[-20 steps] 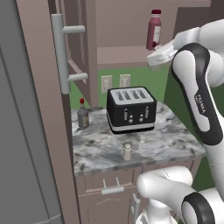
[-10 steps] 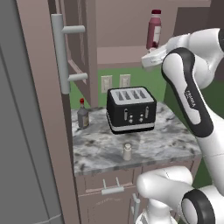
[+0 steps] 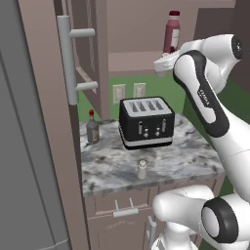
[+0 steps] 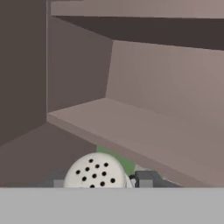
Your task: Pick the shaker and shaker from the counter and place them in the cabinet.
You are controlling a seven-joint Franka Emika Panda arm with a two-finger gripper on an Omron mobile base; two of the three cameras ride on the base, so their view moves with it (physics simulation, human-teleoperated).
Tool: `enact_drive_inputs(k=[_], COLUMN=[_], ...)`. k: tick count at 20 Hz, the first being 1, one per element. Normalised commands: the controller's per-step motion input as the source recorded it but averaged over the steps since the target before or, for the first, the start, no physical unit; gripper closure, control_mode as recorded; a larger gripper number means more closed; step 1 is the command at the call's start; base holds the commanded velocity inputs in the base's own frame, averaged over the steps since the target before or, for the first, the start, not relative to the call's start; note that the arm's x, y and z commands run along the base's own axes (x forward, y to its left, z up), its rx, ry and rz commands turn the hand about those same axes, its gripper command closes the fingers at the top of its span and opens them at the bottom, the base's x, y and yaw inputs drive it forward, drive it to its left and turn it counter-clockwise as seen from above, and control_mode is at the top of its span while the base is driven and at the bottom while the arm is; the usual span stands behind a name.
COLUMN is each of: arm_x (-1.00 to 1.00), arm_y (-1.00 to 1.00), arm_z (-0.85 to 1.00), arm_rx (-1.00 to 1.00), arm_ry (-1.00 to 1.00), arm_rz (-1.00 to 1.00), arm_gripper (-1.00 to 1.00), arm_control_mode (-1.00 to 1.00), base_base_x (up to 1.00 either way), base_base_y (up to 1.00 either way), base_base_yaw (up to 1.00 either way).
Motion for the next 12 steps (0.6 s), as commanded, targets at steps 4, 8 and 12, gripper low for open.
enact_drive_inputs(k=[4,8,12], arm_x=[0.44,0.4,0.35], arm_y=[0.0,0.0,-0.01], arm_z=[-0.25,-0.25,-0.13], arm_rx=[0.01,0.0,0.0], arm_ry=[0.0,0.0,0.0], arm_rz=[0.0,0.0,0.0], arm_gripper=[1.0,1.0,1.0], arm_control_mode=[-1.0,-1.0,-1.0], base_base_x=[0.0,0.0,0.0], base_base_y=[0.0,0.0,0.0], base_base_yaw=[0.0,0.0,0.0])
